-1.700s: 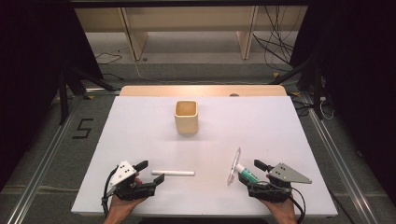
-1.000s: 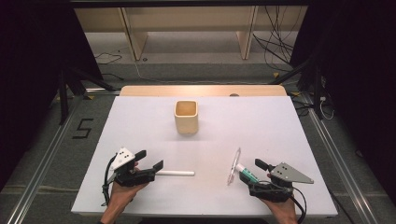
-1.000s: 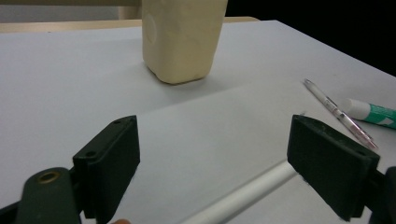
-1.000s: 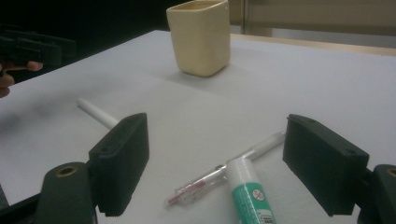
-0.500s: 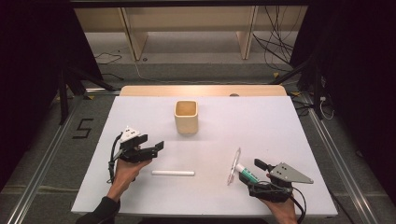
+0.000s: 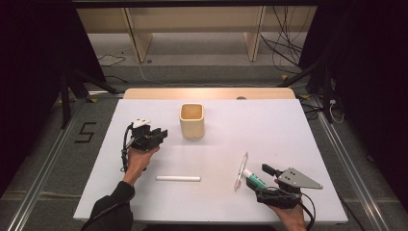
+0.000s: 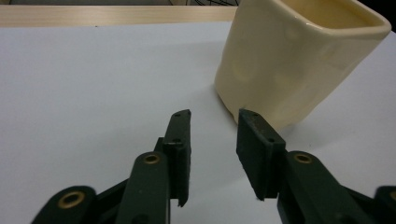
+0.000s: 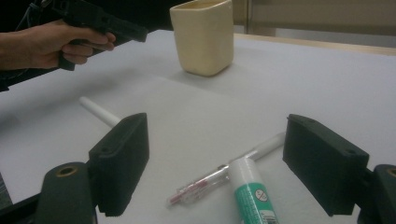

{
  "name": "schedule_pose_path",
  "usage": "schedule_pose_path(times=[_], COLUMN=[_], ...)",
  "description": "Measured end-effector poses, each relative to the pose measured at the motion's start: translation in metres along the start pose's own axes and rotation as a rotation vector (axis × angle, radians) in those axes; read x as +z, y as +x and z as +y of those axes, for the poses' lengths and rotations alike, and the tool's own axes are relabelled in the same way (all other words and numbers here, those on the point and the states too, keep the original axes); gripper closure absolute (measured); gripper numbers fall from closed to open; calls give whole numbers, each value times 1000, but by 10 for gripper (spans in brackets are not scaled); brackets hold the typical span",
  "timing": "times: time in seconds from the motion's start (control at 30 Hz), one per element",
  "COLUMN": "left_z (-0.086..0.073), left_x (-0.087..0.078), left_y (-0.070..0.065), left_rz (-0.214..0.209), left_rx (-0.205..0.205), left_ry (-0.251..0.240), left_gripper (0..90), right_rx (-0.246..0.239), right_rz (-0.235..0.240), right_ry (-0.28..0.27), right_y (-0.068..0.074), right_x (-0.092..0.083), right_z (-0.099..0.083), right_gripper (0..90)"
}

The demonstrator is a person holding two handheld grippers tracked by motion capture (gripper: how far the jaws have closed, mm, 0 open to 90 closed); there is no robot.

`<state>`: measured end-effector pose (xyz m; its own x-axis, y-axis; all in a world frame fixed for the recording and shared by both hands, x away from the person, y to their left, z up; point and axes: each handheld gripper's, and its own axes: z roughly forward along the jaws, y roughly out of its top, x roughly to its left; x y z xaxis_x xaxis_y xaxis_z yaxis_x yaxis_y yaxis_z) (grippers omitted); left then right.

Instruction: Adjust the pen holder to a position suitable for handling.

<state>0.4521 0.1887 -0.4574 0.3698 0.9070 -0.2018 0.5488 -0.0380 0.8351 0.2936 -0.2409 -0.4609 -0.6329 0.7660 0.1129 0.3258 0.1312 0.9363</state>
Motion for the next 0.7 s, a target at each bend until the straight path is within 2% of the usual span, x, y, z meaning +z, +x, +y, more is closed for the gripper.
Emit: schedule_pose_path(times=[0.33,0.5,0.6,0.7], left_z=[13,17,20,22], left_x=[26,38,42,45], left_y=[-7,-4,0,0], left_rz=[2,16,12,9], left_rx=[43,33,16,15], left_ry=[30,32,27,29], left_gripper=[814,880,888,889], right_rx=[1,2,5,7], right_rz=[7,9,10,14], right_ry=[-4,-2,-1,3], right_y=[0,-1,-1,-1], right_x=[0,0,1,1], right_z=[0,0,-1,-1], right_gripper=[233,233,233,233])
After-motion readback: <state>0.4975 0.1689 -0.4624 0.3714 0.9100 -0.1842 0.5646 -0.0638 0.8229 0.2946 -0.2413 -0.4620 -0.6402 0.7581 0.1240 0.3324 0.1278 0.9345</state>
